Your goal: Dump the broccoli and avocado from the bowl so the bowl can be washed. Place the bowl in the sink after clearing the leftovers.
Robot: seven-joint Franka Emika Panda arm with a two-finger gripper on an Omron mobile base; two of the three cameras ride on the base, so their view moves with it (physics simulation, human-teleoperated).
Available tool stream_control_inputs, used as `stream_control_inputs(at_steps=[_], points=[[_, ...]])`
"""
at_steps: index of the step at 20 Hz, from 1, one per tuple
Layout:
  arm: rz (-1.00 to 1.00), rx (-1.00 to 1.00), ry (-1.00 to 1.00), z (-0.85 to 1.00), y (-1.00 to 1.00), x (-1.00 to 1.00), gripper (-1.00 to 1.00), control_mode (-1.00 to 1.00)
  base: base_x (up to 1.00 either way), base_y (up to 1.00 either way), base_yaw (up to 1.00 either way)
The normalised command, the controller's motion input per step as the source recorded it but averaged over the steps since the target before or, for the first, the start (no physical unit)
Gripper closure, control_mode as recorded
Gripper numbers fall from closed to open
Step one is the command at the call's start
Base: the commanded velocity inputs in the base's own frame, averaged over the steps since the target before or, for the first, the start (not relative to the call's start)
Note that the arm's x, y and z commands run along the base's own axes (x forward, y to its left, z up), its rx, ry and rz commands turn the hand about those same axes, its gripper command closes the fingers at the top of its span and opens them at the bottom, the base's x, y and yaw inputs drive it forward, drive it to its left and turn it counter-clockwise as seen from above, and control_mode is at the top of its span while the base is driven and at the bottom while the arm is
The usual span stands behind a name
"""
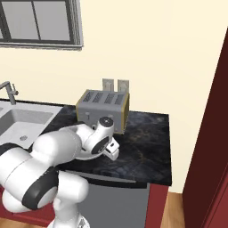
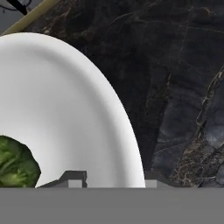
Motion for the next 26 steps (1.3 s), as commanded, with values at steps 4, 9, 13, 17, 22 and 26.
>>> stream_control_inputs(at_steps=[4,9,13,17,22,26], points=[[0.0,0.0,-0.02,0.0,0.03,-0.02,1.0,-1.0,0.0,0.0,0.0],[0.0,0.0,-0.17,0.19,0.22,-0.1,1.0,-1.0,0.0,0.0,0.0],[0.0,0.0,-0.28,0.42,0.35,-0.04,1.0,-1.0,0.0,0.0,0.0],[0.0,0.06,-0.25,0.47,0.36,0.0,1.0,-1.0,0.0,0.0,0.0],[-0.01,0.14,-0.08,0.65,0.15,-0.02,1.0,-1.0,0.0,0.0,0.0],[-0.06,0.21,0.0,0.81,0.0,-0.16,1.0,-1.0,0.0,0.0,0.0]])
